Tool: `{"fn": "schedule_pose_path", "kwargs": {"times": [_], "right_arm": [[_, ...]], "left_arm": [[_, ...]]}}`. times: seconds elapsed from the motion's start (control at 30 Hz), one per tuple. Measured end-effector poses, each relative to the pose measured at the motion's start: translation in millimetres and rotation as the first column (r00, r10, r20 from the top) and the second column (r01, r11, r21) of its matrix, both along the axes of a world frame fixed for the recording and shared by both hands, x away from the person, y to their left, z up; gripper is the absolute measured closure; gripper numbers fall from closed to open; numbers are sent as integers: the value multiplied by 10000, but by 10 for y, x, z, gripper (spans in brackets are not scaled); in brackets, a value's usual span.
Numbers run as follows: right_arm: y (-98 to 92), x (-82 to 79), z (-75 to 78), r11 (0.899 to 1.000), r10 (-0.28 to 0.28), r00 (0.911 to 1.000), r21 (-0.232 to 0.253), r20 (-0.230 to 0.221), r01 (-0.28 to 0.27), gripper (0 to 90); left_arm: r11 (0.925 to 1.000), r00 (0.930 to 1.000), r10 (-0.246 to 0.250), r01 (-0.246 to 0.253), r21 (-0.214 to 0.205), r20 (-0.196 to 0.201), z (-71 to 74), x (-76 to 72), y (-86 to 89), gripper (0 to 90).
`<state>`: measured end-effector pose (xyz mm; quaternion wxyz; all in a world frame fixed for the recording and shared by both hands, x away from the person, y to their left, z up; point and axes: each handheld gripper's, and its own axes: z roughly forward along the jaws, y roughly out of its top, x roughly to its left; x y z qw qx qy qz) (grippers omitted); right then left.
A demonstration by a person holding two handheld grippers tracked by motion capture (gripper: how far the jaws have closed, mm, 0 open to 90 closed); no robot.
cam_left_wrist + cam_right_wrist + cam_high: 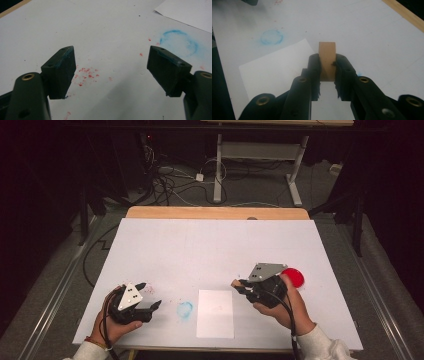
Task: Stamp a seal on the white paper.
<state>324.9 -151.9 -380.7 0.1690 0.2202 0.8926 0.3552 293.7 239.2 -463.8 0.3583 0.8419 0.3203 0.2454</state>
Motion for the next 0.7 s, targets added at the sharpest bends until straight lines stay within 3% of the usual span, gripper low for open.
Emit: {"fn": "schedule_pose_path", "kwargs": {"times": [0.53, 0.7], "right_arm": [[341, -54, -269, 9952, 527, 9967, -794, -618, -575, 761], [466, -67, -375, 9871, 853, 9918, -1274, -953, -972, 761]], "left_arm": [[10000, 10000, -94, 94, 31, 8, 0, 14, -43, 223], [10000, 10000, -83, 83, 44, 14, 2, 12, -43, 223]]}}
